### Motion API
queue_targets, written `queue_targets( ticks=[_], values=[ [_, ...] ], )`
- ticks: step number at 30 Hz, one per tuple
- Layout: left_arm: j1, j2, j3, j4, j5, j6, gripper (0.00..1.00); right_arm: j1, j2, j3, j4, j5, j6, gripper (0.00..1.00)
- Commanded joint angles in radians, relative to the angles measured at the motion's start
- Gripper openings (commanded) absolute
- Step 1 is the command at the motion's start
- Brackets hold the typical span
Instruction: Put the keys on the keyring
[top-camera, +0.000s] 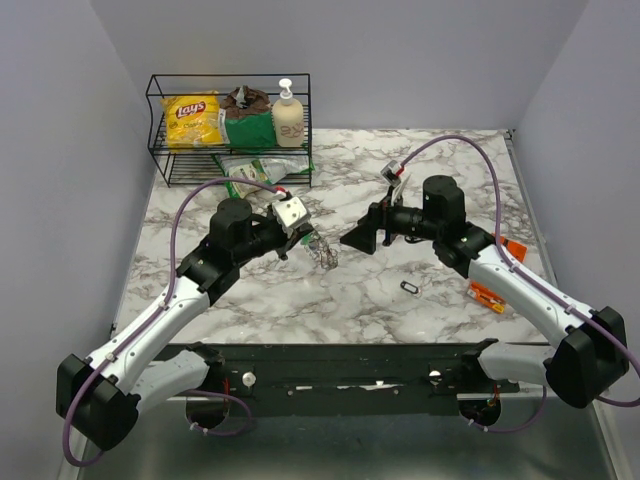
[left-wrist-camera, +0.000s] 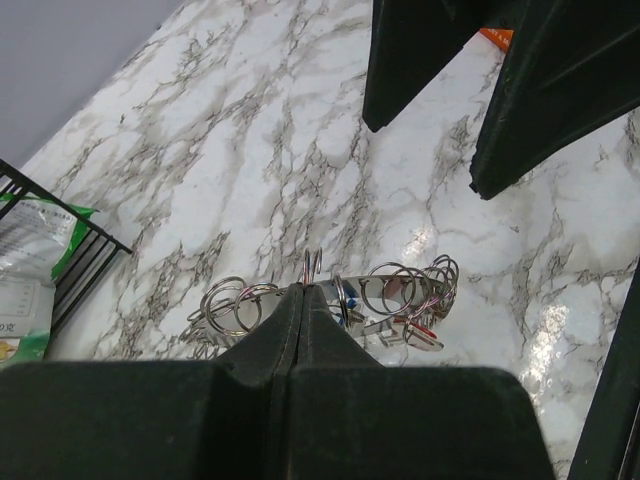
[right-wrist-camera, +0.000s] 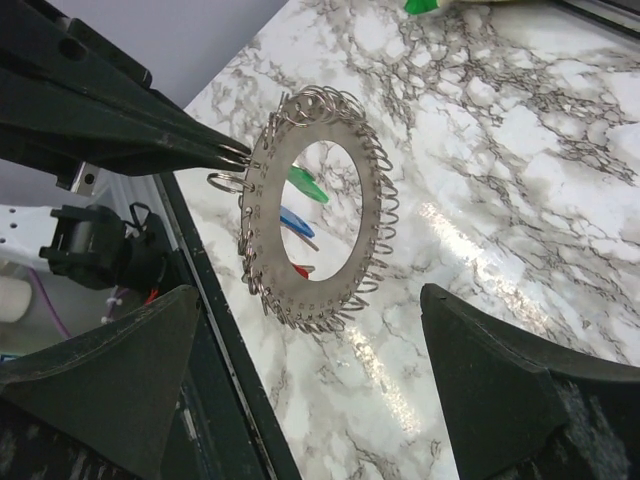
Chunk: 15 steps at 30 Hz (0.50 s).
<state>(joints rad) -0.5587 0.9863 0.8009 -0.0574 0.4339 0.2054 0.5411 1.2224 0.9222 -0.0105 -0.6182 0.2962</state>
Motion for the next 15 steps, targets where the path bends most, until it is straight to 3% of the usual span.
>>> queue_targets(
  ticks=[1, 15],
  values=[
    [-0.004, -0.024, -0.005, 0.048, -0.009, 0.025, 0.00, -0.006, -0.020, -0.026, -0.025, 0.077, 0.024, 1.00],
    [-0.004, -0.055, -0.046, 0.039, 0.016, 0.065, 0.00, -0.012, -0.106, -0.186, -0.103, 0.210, 0.126, 0.99]
  ],
)
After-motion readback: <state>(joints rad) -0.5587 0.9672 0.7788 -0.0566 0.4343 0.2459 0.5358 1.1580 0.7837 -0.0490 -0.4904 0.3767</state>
